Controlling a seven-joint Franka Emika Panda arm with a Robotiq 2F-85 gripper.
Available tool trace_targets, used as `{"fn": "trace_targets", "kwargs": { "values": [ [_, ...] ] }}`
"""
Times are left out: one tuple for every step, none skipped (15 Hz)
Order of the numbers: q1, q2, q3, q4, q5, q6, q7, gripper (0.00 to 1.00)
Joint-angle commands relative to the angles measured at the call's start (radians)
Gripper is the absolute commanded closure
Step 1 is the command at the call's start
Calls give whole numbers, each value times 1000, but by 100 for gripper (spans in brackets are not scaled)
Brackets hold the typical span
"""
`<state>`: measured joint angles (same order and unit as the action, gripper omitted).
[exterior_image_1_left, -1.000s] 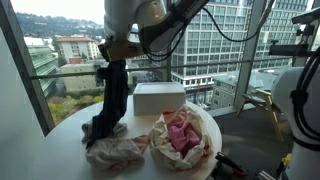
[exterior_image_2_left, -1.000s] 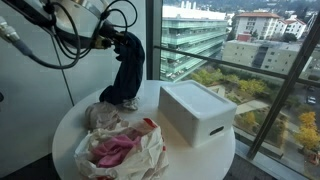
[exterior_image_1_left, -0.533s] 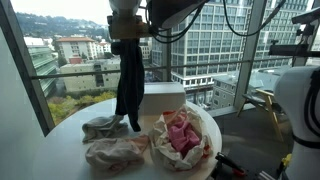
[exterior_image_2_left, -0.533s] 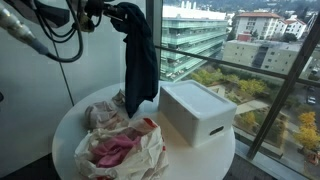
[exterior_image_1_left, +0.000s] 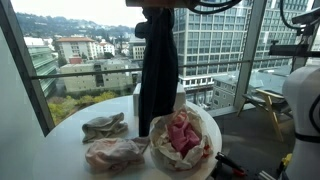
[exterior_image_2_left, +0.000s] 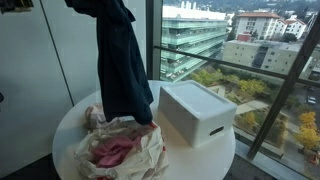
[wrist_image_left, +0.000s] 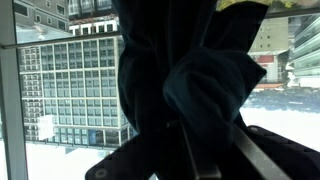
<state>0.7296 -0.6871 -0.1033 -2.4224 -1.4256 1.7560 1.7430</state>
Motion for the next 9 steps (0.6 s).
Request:
{"fn": "trace_targets", "kwargs": {
  "values": [
    [-117, -207, 213, -86, 145, -81, -52, 89],
    [-137, -247, 252, -94, 184, -105, -62, 89],
    [-152, -283, 282, -102, 220, -126, -68, 89],
    [-167, -319, 305, -108, 248, -144, -82, 89],
    [-177, -349, 310, -115, 277, -150, -107, 89],
    [-198, -356, 304, -131, 290, -153, -129, 89],
    [-209, -370, 291, -148, 300, -136, -153, 89],
    [-226, -377, 278, -168, 302, -116, -166, 89],
    [-240, -375, 259, -191, 295, -83, -174, 89]
  ]
}}
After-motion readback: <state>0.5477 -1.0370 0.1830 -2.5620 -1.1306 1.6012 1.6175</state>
